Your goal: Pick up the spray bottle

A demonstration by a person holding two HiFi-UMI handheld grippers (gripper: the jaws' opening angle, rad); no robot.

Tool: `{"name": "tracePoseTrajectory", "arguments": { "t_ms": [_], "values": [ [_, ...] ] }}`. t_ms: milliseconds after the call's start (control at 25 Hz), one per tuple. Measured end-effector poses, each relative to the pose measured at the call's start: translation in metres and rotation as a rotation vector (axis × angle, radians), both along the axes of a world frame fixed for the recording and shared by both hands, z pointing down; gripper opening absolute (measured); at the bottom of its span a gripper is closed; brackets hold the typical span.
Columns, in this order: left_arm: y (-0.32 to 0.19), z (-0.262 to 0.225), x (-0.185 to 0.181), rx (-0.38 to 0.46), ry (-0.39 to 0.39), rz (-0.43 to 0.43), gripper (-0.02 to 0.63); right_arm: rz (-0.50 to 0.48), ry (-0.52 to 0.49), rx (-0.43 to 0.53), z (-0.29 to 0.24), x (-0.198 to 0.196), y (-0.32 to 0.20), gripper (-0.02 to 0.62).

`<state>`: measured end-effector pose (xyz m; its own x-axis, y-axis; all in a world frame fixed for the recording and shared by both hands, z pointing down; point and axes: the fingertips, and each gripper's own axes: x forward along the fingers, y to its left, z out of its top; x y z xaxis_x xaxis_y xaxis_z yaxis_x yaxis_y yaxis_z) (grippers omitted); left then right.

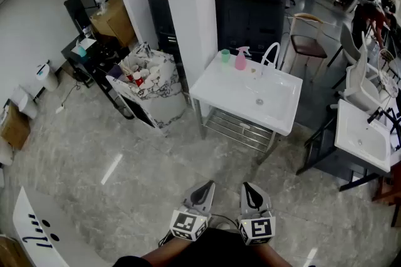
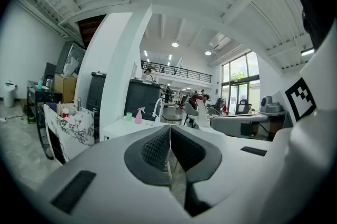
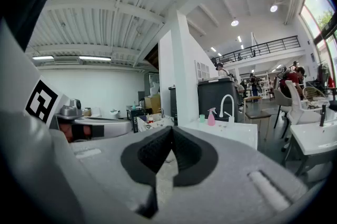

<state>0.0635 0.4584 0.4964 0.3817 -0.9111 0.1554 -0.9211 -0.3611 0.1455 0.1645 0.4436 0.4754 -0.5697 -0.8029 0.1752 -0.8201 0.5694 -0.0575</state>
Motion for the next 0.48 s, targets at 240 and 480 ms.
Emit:
{"name": "tracePoseTrajectory", "arguments": {
  "t_ms": [240, 480],
  "values": [
    [-0.010, 0.008, 0.004, -0.002, 0.011, 0.007, 0.017, 0.033, -0.040, -0.018, 0.009, 0.015, -0.019, -0.002],
    [-0.036, 0.019, -0.017, -0.026, 0.047, 0.014, 0.017, 0.077, -0.031, -0.058, 0.021, 0.007, -0.043, -0.002]
  ]
}}
